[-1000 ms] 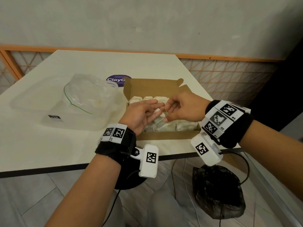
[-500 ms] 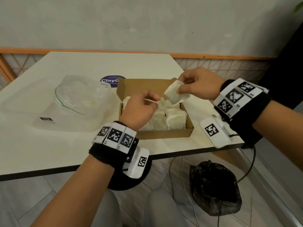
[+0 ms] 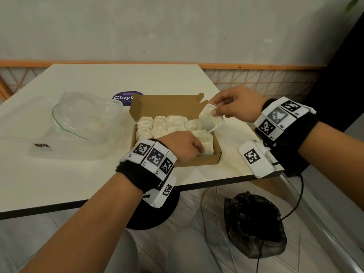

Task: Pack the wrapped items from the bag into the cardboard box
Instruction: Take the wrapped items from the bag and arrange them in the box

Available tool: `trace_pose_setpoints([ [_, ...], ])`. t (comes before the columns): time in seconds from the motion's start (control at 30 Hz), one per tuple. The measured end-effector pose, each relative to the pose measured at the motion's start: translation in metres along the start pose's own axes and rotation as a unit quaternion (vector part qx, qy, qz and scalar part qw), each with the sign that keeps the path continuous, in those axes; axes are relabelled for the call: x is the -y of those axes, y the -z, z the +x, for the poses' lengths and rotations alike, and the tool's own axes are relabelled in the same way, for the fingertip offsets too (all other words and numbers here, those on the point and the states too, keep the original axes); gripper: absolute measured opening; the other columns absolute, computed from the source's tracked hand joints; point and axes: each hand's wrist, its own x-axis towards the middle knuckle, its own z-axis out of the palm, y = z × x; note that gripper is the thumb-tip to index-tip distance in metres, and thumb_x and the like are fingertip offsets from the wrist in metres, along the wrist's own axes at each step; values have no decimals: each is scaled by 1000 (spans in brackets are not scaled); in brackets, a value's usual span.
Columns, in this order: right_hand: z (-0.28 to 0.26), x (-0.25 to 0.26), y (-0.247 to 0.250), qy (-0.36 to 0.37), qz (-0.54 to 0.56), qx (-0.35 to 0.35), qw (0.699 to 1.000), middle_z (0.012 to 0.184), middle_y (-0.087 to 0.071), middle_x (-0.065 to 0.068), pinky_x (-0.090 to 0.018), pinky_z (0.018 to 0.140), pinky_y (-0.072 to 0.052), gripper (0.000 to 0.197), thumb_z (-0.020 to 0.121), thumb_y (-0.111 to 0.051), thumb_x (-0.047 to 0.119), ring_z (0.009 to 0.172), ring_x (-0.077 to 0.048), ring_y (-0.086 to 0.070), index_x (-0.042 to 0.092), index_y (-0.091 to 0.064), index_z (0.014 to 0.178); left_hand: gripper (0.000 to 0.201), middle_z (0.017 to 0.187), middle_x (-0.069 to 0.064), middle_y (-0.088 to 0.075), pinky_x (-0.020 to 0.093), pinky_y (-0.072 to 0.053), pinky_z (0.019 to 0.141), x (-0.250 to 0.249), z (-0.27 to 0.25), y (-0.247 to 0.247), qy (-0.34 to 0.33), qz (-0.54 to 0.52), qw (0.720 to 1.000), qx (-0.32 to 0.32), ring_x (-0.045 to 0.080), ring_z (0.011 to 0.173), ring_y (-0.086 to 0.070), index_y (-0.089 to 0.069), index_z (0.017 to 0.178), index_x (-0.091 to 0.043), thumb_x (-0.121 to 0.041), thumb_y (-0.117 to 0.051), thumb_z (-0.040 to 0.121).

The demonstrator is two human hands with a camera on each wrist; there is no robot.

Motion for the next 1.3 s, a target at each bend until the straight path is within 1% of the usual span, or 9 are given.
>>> trace_pose_setpoints([
  [0.27,-14,34,19,92,-24,16,995,89,-69,-5,-20,76,-49,24,83,-57,1,75,-8,-60,21,-69,81,40,142,-5,-47,19,-27,98,-4,3,7,36,-5,998,49,16,131,-40,-57,129,-28,-15,-40,95],
  [0.5,-13,24,-2,48,-122,233,964,76,-68,4,-29,85,-44,29,81,-68,8,73,-8,-58,21,-65,106,17,100,-6,-54,23,-36,78,-1,1,9,39,-18,998,35,12,93,-47,-57,103,-28,-18,-48,93],
  [0.67,1,-13,-40,3,-102,182,978,79,-69,3,-27,85,-44,49,81,-67,6,75,-8,-58,22,-49,123,26,92,-1,-57,26,-44,77,8,3,7,38,-96,994,-18,14,83,-54,-59,114,-19,-18,-54,88],
  [0.8,2,-23,-51,15,-114,113,987,80,-70,4,-25,78,-46,55,80,-69,11,74,-9,-59,23,-45,128,17,91,-2,-57,17,-38,65,13,1,8,-27,-163,972,-167,6,69,-50,-58,93,-18,-6,-47,90],
  [0.87,0,-27,-55,22,-142,95,985,74,-66,13,-33,88,-46,53,79,-69,16,77,-9,-59,26,-46,125,19,96,-2,-61,13,-40,69,10,0,7,-61,-144,980,-123,1,70,-51,-63,93,-20,-10,-47,92],
  [1.0,-8,-31,-54,45,-129,32,990,80,-61,15,-45,100,-39,38,78,-66,14,84,-12,-59,30,-50,109,25,113,0,-66,32,-43,95,2,3,-1,-41,-54,998,-2,15,102,-57,-71,101,-22,-25,-47,95],
  [1.1,-21,-27,-42,86,-117,-30,989,77,-59,13,-40,94,-40,21,78,-61,14,72,-6,-53,34,-53,80,28,109,3,-67,35,-44,96,5,8,-4,-17,-49,999,2,19,103,-57,-71,101,-18,-29,-46,96],
  [1.23,-62,-19,-33,52,-213,115,969,64,-58,13,-13,63,-38,7,81,-64,27,59,0,-50,28,-65,74,24,103,3,-68,29,-46,90,13,7,1,-30,-92,995,-30,12,87,-58,-69,103,-19,-14,-46,94],
  [1.3,-79,-25,-44,22,-245,135,960,60,-57,13,-13,60,-40,17,80,-66,42,60,-1,-52,26,-69,75,29,102,2,-67,29,-47,88,14,5,4,-49,-92,993,-50,9,81,-56,-69,103,-25,-8,-48,91],
])
